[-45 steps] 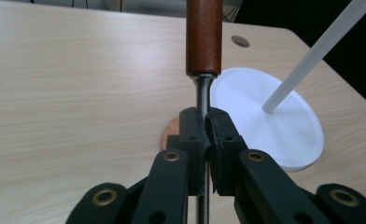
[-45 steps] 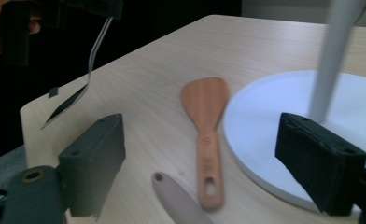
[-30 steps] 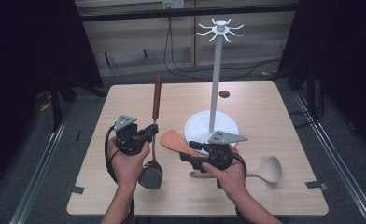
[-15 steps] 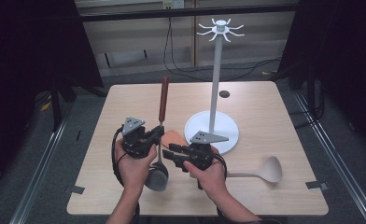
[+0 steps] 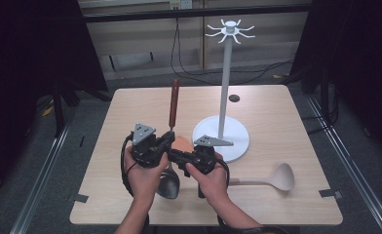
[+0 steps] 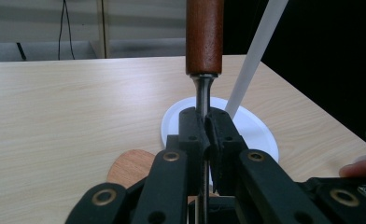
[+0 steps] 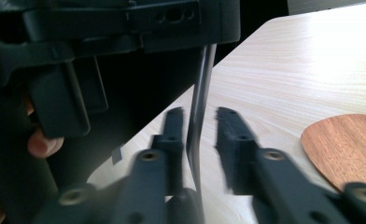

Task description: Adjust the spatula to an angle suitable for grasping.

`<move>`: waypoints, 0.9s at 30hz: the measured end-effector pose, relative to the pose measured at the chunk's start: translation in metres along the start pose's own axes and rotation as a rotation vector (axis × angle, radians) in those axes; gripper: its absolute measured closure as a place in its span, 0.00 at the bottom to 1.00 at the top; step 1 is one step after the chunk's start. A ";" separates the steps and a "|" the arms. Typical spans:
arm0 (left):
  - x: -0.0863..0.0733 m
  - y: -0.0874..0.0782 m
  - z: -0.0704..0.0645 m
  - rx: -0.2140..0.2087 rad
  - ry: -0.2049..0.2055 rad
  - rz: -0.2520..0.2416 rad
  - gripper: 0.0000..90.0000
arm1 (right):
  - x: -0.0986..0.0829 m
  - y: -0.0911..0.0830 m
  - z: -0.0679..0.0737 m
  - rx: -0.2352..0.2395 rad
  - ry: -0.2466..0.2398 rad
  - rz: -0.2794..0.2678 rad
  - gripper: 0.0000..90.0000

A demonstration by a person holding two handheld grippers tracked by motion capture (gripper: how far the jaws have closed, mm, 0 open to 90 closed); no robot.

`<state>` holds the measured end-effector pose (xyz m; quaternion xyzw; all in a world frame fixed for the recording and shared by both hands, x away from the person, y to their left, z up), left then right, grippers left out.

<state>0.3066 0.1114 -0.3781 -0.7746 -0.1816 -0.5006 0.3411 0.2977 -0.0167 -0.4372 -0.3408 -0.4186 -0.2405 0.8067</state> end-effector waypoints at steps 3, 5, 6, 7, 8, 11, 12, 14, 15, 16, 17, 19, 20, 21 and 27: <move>0.001 0.000 -0.002 0.002 0.009 -0.009 0.95 | 0.000 0.000 0.000 0.000 -0.009 -0.009 0.94; 0.001 -0.001 -0.003 -0.008 0.004 -0.020 0.95 | 0.001 -0.001 -0.003 -0.006 -0.016 -0.026 0.95; 0.002 -0.001 -0.003 -0.014 0.007 -0.023 0.94 | 0.001 -0.002 -0.003 -0.017 -0.035 -0.033 0.95; 0.002 -0.001 -0.003 -0.014 0.007 -0.023 0.94 | 0.001 -0.002 -0.003 -0.017 -0.035 -0.033 0.95; 0.002 -0.001 -0.004 -0.020 0.015 -0.020 0.94 | 0.001 -0.004 -0.004 -0.021 -0.044 -0.043 0.96; 0.004 0.000 -0.007 -0.044 0.018 -0.042 0.93 | 0.003 -0.007 -0.006 -0.021 -0.051 -0.050 0.96; 0.005 0.000 -0.008 -0.070 0.035 -0.043 0.90 | 0.005 -0.010 -0.007 -0.022 -0.062 -0.057 0.96; 0.007 -0.002 -0.007 -0.082 0.040 -0.065 0.84 | 0.007 -0.013 -0.010 -0.039 -0.067 -0.060 0.96; 0.007 -0.002 -0.007 -0.082 0.040 -0.065 0.81 | 0.007 -0.013 -0.010 -0.039 -0.067 -0.060 0.96; 0.008 -0.002 -0.007 -0.088 0.038 -0.066 0.81 | 0.008 -0.015 -0.013 -0.040 -0.069 -0.061 0.96; 0.008 -0.003 -0.005 -0.088 0.049 -0.066 0.79 | 0.009 -0.017 -0.016 -0.048 -0.076 -0.063 0.96; 0.008 -0.003 -0.003 -0.088 0.037 -0.079 0.71 | 0.013 -0.025 -0.025 -0.050 -0.090 -0.071 0.96; 0.008 -0.003 -0.003 -0.088 0.037 -0.079 0.69 | 0.013 -0.025 -0.025 -0.050 -0.090 -0.071 0.96; 0.008 -0.002 -0.001 -0.087 0.031 -0.084 0.68 | 0.014 -0.030 -0.031 -0.052 -0.103 -0.069 0.96; 0.001 0.005 0.013 -0.058 0.018 -0.055 0.52 | 0.021 -0.047 -0.046 -0.005 -0.159 -0.097 0.96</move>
Point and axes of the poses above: each handheld gripper's, and its own axes: y roughly forward along the jaws, x roughly out of its top, z roughly to its left, the point moved 3 cm from there along y, roughly forward along the jaws, and after that the axes turned 12 degrees about -x, right-handed, at the moved point
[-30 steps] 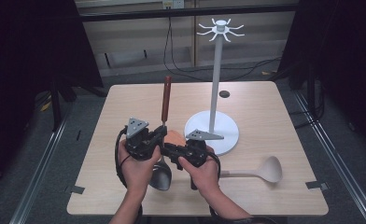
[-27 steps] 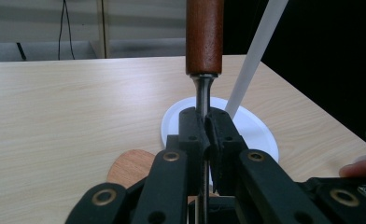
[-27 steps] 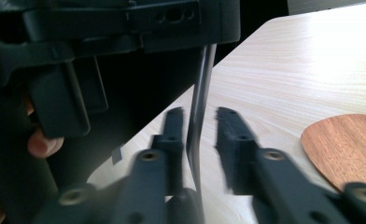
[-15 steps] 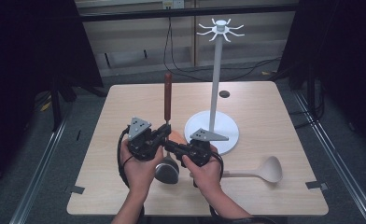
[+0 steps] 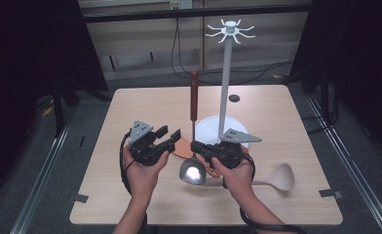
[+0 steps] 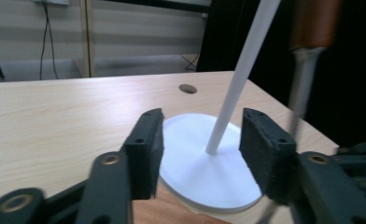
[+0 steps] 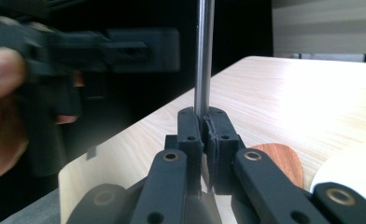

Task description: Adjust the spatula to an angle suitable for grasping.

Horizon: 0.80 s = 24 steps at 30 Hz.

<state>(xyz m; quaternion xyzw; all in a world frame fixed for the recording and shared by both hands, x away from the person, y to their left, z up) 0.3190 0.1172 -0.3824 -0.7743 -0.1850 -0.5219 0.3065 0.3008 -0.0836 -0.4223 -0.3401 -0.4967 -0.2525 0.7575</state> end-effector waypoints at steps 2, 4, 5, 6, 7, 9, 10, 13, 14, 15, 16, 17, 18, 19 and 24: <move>-0.003 0.002 0.004 0.004 -0.001 0.004 0.48 | 0.002 -0.005 -0.003 0.017 -0.005 -0.003 0.96; -0.006 0.005 0.008 0.014 -0.013 0.009 0.43 | 0.003 -0.009 -0.007 0.026 -0.012 -0.004 0.96; -0.006 0.005 0.008 0.014 -0.013 0.009 0.41 | 0.003 -0.009 -0.007 0.026 -0.012 -0.004 0.96; -0.007 0.006 0.010 0.011 -0.016 0.022 0.41 | 0.003 -0.010 -0.009 0.030 -0.013 -0.008 0.96; -0.008 0.008 0.011 0.011 -0.021 0.022 0.37 | 0.005 -0.014 -0.012 0.043 -0.027 -0.014 0.96; -0.012 0.010 0.015 0.017 -0.023 0.042 0.33 | 0.006 -0.017 -0.015 0.056 -0.037 -0.017 0.96; -0.012 0.010 0.015 0.017 -0.023 0.042 0.31 | 0.006 -0.017 -0.015 0.056 -0.037 -0.017 0.96; -0.017 0.012 0.020 0.028 -0.030 0.059 0.25 | 0.010 -0.023 -0.019 0.069 -0.052 -0.014 0.96; -0.018 0.013 0.021 0.029 -0.035 0.063 0.24 | 0.011 -0.024 -0.021 0.069 -0.060 -0.016 0.96; -0.020 0.014 0.024 0.035 -0.046 0.081 0.22 | 0.012 -0.025 -0.022 0.071 -0.058 -0.017 0.96; -0.020 0.014 0.024 0.035 -0.046 0.081 0.21 | 0.012 -0.025 -0.022 0.071 -0.058 -0.017 0.96; -0.022 0.015 0.025 0.034 -0.046 0.095 0.21 | 0.014 -0.026 -0.025 0.064 -0.063 -0.021 0.96; -0.022 0.015 0.025 0.034 -0.046 0.095 0.21 | 0.014 -0.026 -0.025 0.064 -0.063 -0.021 0.96; -0.023 0.016 0.025 0.032 -0.051 0.094 0.20 | 0.018 -0.027 -0.026 0.054 -0.063 -0.026 0.96; -0.024 0.017 0.027 0.033 -0.047 0.103 0.15 | 0.026 -0.030 -0.027 0.042 -0.072 -0.043 0.96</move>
Point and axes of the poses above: each handheld gripper's, and its own axes: y roughly forward along the jaws, x roughly out of its top, z roughly to its left, the point moved 3 cm from there along y, roughly forward along the jaws, and after that the axes turned 12 degrees about -x, right-handed, at the moved point
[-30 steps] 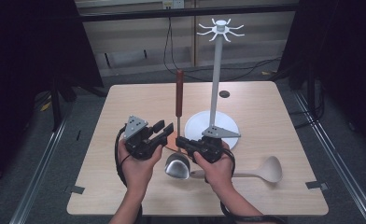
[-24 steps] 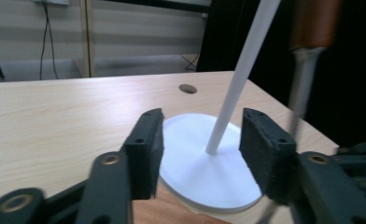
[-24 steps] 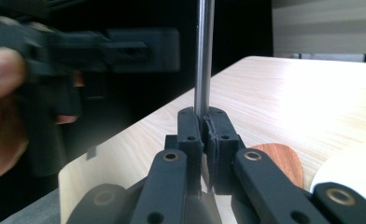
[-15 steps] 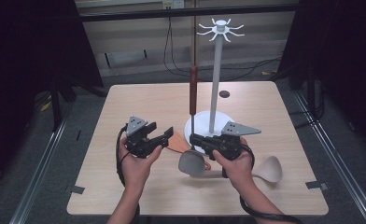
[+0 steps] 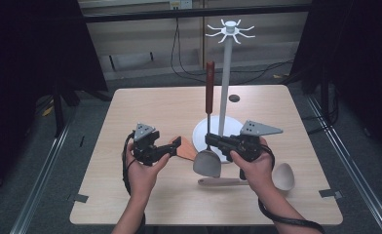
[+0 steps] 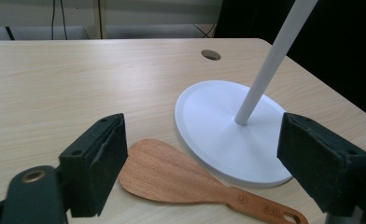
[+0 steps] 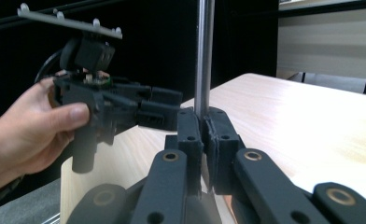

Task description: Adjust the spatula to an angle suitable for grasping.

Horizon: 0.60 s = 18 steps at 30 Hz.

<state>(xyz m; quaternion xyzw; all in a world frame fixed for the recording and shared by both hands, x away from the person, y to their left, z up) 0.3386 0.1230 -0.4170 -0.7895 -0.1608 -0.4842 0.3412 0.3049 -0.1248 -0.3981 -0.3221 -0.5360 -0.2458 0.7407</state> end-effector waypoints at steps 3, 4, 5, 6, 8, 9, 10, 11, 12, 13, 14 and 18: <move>-0.001 0.002 0.001 -0.005 -0.017 0.003 0.14 | 0.008 -0.001 0.000 -0.011 -0.007 -0.012 0.96; -0.002 0.002 0.001 -0.005 -0.020 0.009 0.13 | 0.011 -0.002 0.000 -0.011 -0.007 -0.012 0.96; -0.003 0.002 0.002 -0.005 -0.009 0.022 0.12 | 0.014 -0.002 0.000 -0.017 -0.008 -0.019 0.96; -0.003 0.003 0.002 -0.005 -0.021 0.015 0.12 | 0.020 -0.002 -0.001 -0.028 -0.018 -0.023 0.96; -0.004 0.003 0.002 -0.007 -0.020 0.017 0.11 | 0.022 -0.002 -0.001 -0.032 -0.024 -0.022 0.96; -0.004 0.003 0.003 -0.011 -0.011 0.034 0.11 | 0.028 -0.001 -0.003 -0.033 -0.032 -0.026 0.96; -0.004 0.003 0.003 -0.009 -0.014 0.036 0.10 | 0.030 -0.001 -0.003 -0.036 -0.035 -0.028 0.96; -0.004 0.003 0.002 -0.007 -0.019 0.027 0.10 | 0.032 0.000 -0.003 -0.037 -0.038 -0.028 0.96; -0.004 0.004 0.002 -0.009 -0.021 0.028 0.10 | 0.034 0.000 -0.004 -0.042 -0.040 -0.028 0.96; -0.004 0.004 0.002 -0.009 -0.021 0.028 0.10 | 0.034 0.000 -0.004 -0.042 -0.040 -0.028 0.96; -0.004 0.004 0.002 -0.010 -0.022 0.029 0.10 | 0.036 0.000 -0.005 -0.046 -0.043 -0.029 0.96; -0.004 0.003 0.002 -0.015 -0.013 0.031 0.10 | 0.040 0.000 -0.009 -0.060 -0.038 -0.035 0.96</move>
Point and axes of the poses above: each handheld gripper's, and its own axes: y roughly forward along the jaws, x roughly out of its top, z roughly to its left, the point moved 3 cm from there along y, roughly forward along the jaws, and after that the axes turned 12 degrees about -x, right-handed, at the moved point
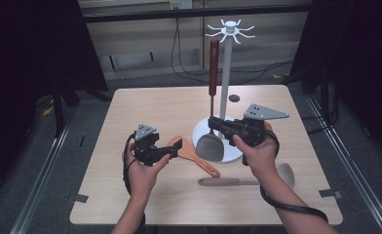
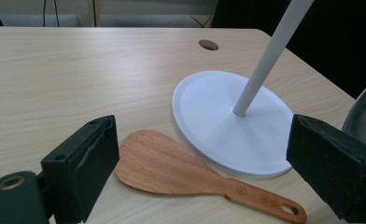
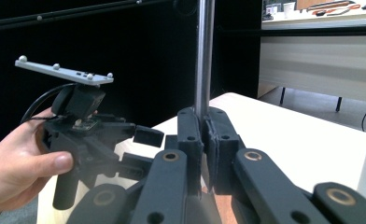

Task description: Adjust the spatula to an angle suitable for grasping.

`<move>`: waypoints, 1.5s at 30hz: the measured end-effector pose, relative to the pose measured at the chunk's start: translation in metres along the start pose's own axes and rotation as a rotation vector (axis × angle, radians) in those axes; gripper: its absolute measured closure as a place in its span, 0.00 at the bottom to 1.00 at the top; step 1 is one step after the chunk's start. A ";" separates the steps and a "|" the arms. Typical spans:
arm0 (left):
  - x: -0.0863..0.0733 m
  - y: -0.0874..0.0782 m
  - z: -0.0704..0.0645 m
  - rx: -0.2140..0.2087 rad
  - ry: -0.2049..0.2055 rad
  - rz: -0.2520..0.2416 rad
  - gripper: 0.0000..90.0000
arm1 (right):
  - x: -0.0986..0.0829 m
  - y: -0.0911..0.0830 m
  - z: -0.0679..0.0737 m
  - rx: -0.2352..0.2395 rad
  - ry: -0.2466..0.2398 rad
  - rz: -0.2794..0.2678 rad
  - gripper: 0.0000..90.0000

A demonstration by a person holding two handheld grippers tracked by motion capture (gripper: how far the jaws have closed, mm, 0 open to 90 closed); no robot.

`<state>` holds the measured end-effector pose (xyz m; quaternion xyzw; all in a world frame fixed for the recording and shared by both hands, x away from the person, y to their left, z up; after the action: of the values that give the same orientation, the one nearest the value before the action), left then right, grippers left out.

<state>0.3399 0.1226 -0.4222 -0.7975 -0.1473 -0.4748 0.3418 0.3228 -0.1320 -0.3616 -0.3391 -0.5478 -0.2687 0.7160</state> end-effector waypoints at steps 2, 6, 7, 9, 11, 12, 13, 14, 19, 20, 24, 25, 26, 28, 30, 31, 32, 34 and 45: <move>0.000 -0.001 0.000 -0.003 0.004 0.005 0.10 | 0.001 0.000 -0.002 -0.007 0.004 -0.003 0.96; 0.000 0.000 -0.001 -0.001 -0.004 -0.006 0.11 | 0.002 0.002 -0.006 -0.013 0.003 0.000 0.96; 0.000 0.001 -0.001 -0.002 -0.004 -0.007 0.11 | 0.003 0.002 -0.007 -0.018 0.005 0.002 0.96; 0.000 0.001 -0.001 -0.003 -0.001 -0.004 0.11 | 0.004 0.002 -0.010 -0.017 0.003 0.004 0.96; 0.000 0.001 -0.001 -0.007 0.000 -0.003 0.11 | 0.004 0.001 -0.012 -0.012 0.022 -0.004 0.96; 0.000 0.001 -0.001 -0.007 0.000 -0.003 0.11 | 0.004 0.001 -0.012 -0.012 0.022 -0.004 0.96; -0.001 0.002 -0.001 -0.008 -0.005 0.000 0.11 | 0.004 0.001 -0.014 -0.013 0.040 -0.006 0.96; -0.001 0.002 -0.001 -0.008 -0.005 0.000 0.11 | 0.004 0.000 -0.015 -0.013 0.036 -0.006 0.96; 0.000 0.001 -0.002 -0.005 -0.002 -0.003 0.11 | 0.002 0.000 -0.021 -0.012 0.044 0.002 0.96; 0.000 0.001 -0.002 -0.005 -0.002 -0.003 0.11 | 0.002 0.000 -0.021 -0.012 0.044 0.002 0.96; 0.000 0.001 -0.001 -0.001 -0.004 0.004 0.12 | 0.002 0.001 -0.028 -0.011 0.046 0.004 0.96; 0.000 0.001 -0.001 -0.001 -0.006 0.005 0.12 | 0.002 0.001 -0.029 -0.002 0.051 0.003 0.96; 0.000 0.001 -0.001 -0.001 -0.005 0.007 0.12 | 0.002 0.002 -0.030 0.000 0.050 0.002 0.95; 0.000 0.001 -0.002 -0.001 -0.004 0.008 0.12 | 0.003 0.003 -0.033 -0.004 0.053 0.002 0.95; 0.000 0.001 -0.001 -0.002 0.004 0.016 0.12 | 0.002 0.002 -0.033 -0.009 0.051 0.001 0.95; 0.000 0.001 -0.002 -0.001 -0.003 0.009 0.12 | 0.001 0.002 -0.034 -0.011 0.057 0.002 0.94; 0.000 0.001 -0.002 -0.002 -0.003 0.007 0.12 | 0.001 0.002 -0.034 -0.011 0.057 0.002 0.94; 0.000 0.001 -0.002 -0.001 -0.004 0.007 0.12 | 0.000 0.003 -0.034 -0.016 0.061 0.000 0.93; -0.001 0.000 0.000 0.008 -0.012 0.018 0.12 | 0.002 -0.001 -0.036 -0.083 0.024 -0.013 0.79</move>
<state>0.3394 0.1227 -0.4226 -0.8002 -0.1440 -0.4665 0.3484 0.3448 -0.1607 -0.3657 -0.3619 -0.5296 -0.3000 0.7061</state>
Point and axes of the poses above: each handheld gripper's, and its own axes: y roughly forward along the jaws, x roughly out of its top, z roughly to its left, the point moved 3 cm from there along y, roughly forward along the jaws, and after that the axes turned 12 degrees about -x, right-handed, at the moved point
